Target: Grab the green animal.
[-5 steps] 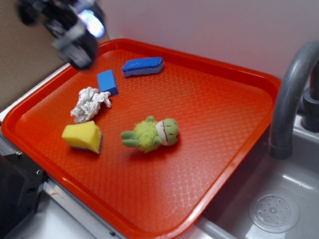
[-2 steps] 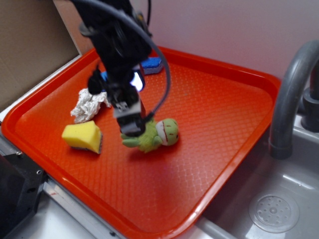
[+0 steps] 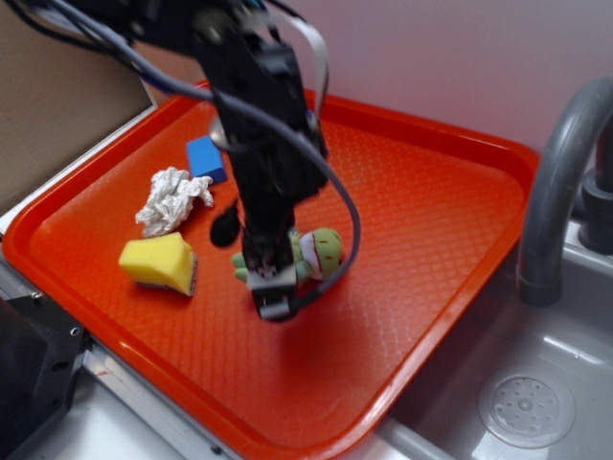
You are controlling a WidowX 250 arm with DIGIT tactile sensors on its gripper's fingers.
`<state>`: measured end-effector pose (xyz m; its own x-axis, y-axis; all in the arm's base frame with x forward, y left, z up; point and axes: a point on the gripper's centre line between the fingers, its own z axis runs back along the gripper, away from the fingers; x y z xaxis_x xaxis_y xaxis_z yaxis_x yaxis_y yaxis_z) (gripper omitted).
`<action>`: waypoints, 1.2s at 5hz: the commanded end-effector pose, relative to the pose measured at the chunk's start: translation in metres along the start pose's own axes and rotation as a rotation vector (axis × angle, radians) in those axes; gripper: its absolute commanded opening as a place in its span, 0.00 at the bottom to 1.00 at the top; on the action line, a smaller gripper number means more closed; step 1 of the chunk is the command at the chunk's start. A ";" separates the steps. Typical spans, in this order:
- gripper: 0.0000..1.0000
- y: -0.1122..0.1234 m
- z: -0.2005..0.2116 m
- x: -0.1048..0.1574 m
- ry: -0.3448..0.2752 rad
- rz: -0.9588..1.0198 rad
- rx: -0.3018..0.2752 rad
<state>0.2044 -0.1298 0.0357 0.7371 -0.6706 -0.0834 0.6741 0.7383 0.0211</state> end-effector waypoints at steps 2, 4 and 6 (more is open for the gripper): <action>0.00 -0.017 -0.028 0.003 0.048 -0.032 -0.024; 0.00 0.007 0.019 -0.011 -0.026 0.052 -0.037; 0.00 0.060 0.112 -0.055 -0.091 0.494 -0.196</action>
<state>0.2175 -0.0545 0.1413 0.9641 -0.2529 -0.0814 0.2381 0.9584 -0.1573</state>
